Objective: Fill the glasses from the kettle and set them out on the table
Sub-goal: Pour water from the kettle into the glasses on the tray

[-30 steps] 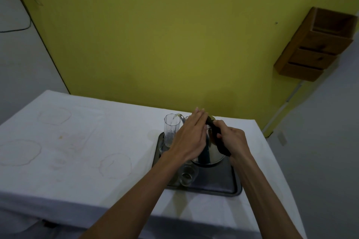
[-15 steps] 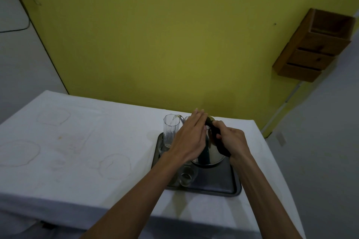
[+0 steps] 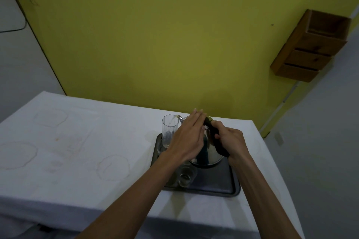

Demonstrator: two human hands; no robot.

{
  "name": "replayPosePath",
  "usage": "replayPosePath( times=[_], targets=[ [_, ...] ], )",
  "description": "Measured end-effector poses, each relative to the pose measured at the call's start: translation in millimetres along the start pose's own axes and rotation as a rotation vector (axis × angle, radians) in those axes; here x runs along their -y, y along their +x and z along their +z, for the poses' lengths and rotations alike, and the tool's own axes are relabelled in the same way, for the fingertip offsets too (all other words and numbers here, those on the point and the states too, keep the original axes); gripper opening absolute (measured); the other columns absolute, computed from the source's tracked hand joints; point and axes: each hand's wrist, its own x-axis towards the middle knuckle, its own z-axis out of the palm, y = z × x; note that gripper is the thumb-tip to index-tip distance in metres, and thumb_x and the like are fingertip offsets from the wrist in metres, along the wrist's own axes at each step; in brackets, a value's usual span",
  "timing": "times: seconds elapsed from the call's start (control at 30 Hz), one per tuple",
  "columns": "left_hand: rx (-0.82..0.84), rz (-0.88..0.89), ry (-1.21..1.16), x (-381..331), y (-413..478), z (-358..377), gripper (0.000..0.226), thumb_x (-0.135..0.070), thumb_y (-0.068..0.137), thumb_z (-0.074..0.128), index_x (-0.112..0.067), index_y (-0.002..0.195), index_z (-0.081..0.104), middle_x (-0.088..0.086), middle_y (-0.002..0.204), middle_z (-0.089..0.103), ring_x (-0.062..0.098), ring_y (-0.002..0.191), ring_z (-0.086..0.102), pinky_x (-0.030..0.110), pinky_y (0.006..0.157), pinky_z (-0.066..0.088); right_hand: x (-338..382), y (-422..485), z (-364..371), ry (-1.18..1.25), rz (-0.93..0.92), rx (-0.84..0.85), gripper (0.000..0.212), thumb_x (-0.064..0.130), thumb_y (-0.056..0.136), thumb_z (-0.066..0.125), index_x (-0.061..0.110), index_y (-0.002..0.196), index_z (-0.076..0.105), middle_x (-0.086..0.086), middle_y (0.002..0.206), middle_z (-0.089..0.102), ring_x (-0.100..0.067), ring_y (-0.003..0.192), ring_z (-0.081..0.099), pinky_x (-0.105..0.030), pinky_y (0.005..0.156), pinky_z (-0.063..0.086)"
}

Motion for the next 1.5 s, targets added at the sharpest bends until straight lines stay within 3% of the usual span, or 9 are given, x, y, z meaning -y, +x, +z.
replayPosePath(
  times=[0.1, 0.4, 0.53, 1.2, 1.5],
  targets=[
    [0.001, -0.003, -0.020, -0.2, 0.8, 1.3, 0.048, -0.021, 0.105, 0.028, -0.011, 0.152, 0.025, 0.000, 0.162, 0.020, 0.010, 0.151, 0.004, 0.030, 0.122, 0.011, 1.1, 0.7, -0.9, -0.009, 0.004, 0.006, 0.042, 0.052, 0.068, 0.077, 0.015, 0.052, 0.065, 0.004, 0.053, 0.063, -0.024, 0.061, 0.054, -0.037, 0.064, 0.039],
    [0.011, -0.012, -0.024, 0.6, 0.5, 3.0, 0.049, -0.021, 0.106, 0.027, -0.012, 0.153, 0.022, -0.001, 0.162, 0.017, 0.009, 0.150, 0.001, 0.026, 0.121, 0.006, 0.5, 0.6, -1.3, -0.026, -0.003, 0.008, 0.040, 0.051, 0.072, 0.076, 0.013, 0.061, 0.069, 0.002, 0.056, 0.065, -0.023, 0.063, 0.057, -0.036, 0.065, 0.041],
    [0.022, -0.019, -0.019, 1.8, -0.5, 4.0, 0.049, -0.023, 0.106, 0.027, -0.013, 0.154, 0.021, -0.001, 0.163, 0.016, 0.009, 0.150, 0.001, 0.032, 0.123, 0.010, -0.6, 0.3, -0.7, -0.034, -0.009, 0.008, 0.041, 0.051, 0.072, 0.076, 0.012, 0.060, 0.070, 0.003, 0.055, 0.066, -0.024, 0.064, 0.059, -0.037, 0.066, 0.042],
    [-0.008, -0.011, -0.012, -3.7, 0.8, 3.8, 0.048, -0.019, 0.105, 0.028, -0.008, 0.152, 0.025, 0.002, 0.162, 0.018, 0.011, 0.151, 0.003, 0.021, 0.119, 0.004, 0.2, -1.5, -2.3, -0.019, 0.020, 0.004, 0.042, 0.054, 0.067, 0.077, 0.013, 0.060, 0.069, 0.000, 0.060, 0.069, -0.024, 0.063, 0.057, -0.037, 0.065, 0.041],
    [-0.010, -0.024, -0.008, -4.6, 1.5, 3.0, 0.048, -0.021, 0.105, 0.027, -0.010, 0.152, 0.024, 0.001, 0.163, 0.017, 0.010, 0.151, 0.001, 0.020, 0.118, 0.003, 2.2, -1.5, -1.5, -0.005, 0.003, 0.013, 0.038, 0.046, 0.076, 0.077, 0.014, 0.060, 0.067, 0.000, 0.058, 0.065, -0.023, 0.063, 0.056, -0.035, 0.065, 0.040]
  ],
)
